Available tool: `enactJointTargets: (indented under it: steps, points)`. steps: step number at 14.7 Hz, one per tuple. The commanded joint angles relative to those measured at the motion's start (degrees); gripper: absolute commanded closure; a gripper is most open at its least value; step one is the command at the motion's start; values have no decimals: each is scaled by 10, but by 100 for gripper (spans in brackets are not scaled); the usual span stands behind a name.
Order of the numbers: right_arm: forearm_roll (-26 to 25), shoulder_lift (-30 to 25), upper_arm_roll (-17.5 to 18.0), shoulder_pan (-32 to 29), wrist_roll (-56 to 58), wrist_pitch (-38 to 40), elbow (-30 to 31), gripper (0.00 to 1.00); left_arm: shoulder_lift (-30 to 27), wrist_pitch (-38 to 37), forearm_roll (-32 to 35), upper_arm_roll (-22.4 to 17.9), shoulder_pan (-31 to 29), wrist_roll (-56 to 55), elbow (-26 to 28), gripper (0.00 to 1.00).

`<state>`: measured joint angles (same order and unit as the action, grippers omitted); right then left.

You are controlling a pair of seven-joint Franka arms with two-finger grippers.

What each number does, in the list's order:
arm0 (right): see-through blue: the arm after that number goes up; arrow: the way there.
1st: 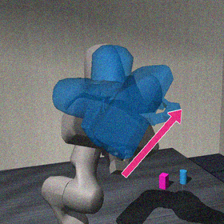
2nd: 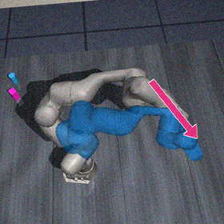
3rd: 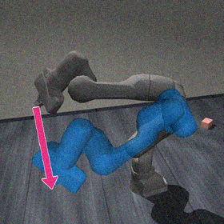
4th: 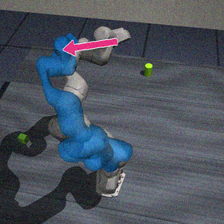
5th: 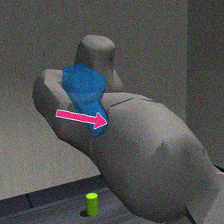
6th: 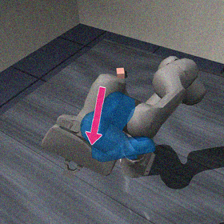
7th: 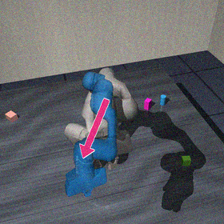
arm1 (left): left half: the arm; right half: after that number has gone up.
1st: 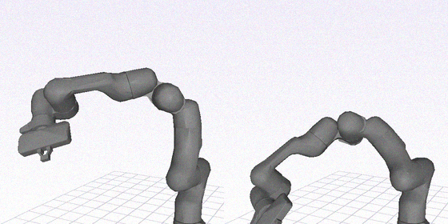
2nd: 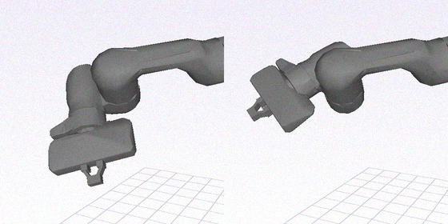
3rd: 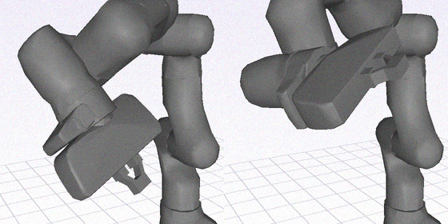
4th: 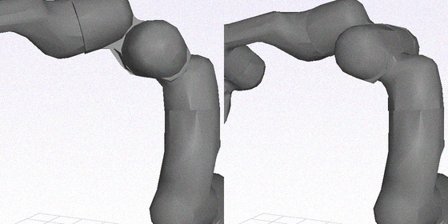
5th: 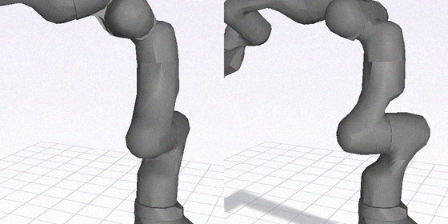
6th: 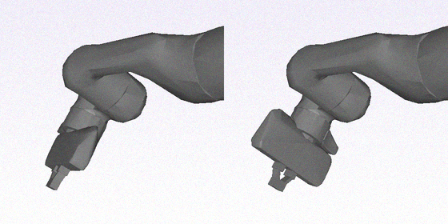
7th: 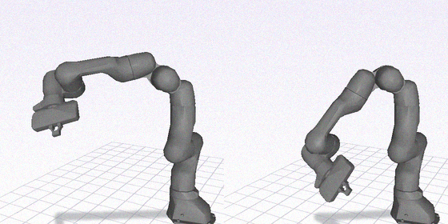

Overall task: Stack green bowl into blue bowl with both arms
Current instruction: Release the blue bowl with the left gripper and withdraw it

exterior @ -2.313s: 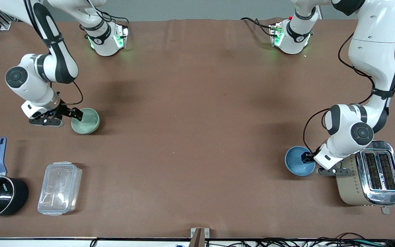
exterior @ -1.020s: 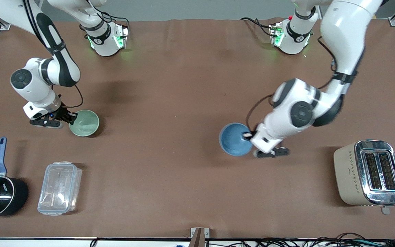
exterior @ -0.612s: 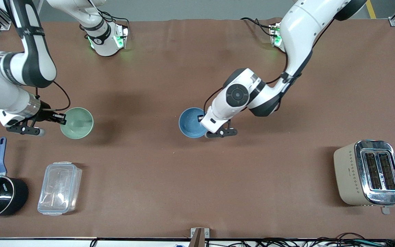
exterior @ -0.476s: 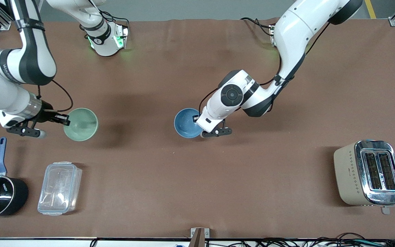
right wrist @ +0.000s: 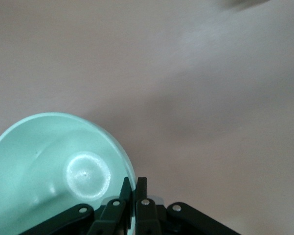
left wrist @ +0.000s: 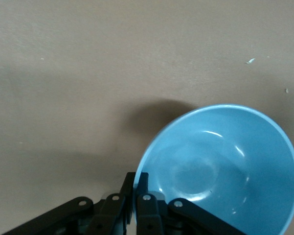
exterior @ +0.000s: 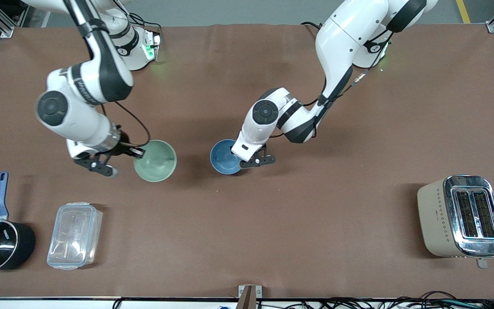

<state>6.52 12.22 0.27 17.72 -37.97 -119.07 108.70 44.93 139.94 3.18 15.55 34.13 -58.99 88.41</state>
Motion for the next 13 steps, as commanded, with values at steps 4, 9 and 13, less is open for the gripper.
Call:
enactJointTargets:
  steps: [4,9,13]
  points:
    - [2,41,-1,39,-59,-5,-52,100,4,0,-3,-17,3,-9,-23,26]
    - [-25,70,-1,98,-141,-53,-52,100,-113,-127,0,-46,-50,10,-39,0]
    - [-44,84,-1,141,-206,-66,-49,100,-229,-270,0,-46,-157,139,-52,0]
